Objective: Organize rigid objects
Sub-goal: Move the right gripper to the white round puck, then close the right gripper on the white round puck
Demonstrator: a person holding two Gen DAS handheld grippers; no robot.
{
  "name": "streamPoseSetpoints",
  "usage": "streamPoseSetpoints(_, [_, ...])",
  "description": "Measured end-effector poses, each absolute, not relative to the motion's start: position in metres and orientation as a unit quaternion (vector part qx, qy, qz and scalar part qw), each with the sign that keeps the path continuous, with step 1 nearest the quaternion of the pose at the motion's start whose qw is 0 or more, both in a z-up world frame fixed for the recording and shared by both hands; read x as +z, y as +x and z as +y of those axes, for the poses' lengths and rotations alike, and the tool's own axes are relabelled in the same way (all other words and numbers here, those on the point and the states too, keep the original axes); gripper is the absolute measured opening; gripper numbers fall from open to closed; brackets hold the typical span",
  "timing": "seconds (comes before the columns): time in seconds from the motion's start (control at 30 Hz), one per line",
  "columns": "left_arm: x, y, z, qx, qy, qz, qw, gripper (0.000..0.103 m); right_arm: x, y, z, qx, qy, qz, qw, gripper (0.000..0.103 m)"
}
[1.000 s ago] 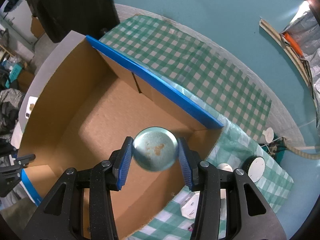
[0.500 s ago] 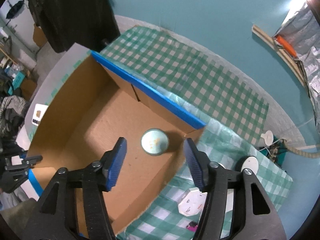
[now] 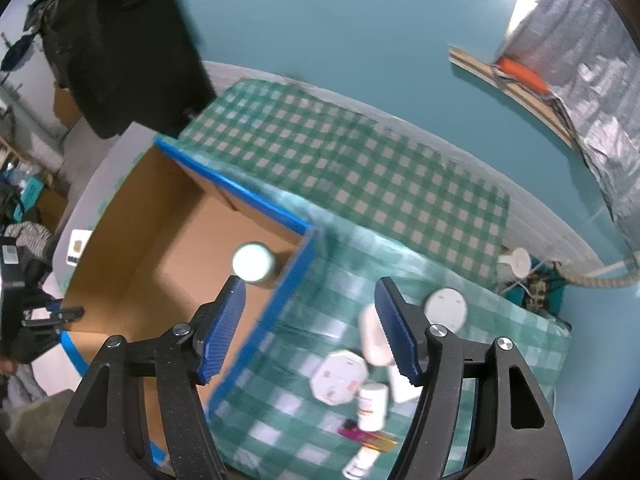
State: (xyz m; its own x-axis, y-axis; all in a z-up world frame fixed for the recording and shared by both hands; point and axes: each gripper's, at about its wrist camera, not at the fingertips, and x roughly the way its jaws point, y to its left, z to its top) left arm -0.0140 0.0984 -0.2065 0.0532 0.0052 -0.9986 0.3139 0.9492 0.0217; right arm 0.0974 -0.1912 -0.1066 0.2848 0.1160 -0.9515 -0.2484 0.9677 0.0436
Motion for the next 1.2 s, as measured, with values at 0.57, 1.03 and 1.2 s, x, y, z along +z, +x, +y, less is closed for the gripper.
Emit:
streamPoseSetpoints(0.57, [-0.206, -0.016, 0.095, -0.099, 0.116, 0.682, 0.715, 0.007, -0.146, 0.109, -0.300, 0.019, 0.010, 0.625, 0.780, 0.069])
streamPoseSetpoints(1.03, [-0.208, -0.017, 0.094, -0.087, 0.113, 0.685, 0.714, 0.007, -0.218, 0.130, -0.343, -0.025, 0.043, 0.666, 0.744, 0.077])
streamPoseSetpoints(1.2, [-0.210, -0.019, 0.093, -0.082, 0.113, 0.688, 0.712, 0.007, -0.242, 0.133, -0.340, -0.028, 0.028, 0.679, 0.734, 0.077])
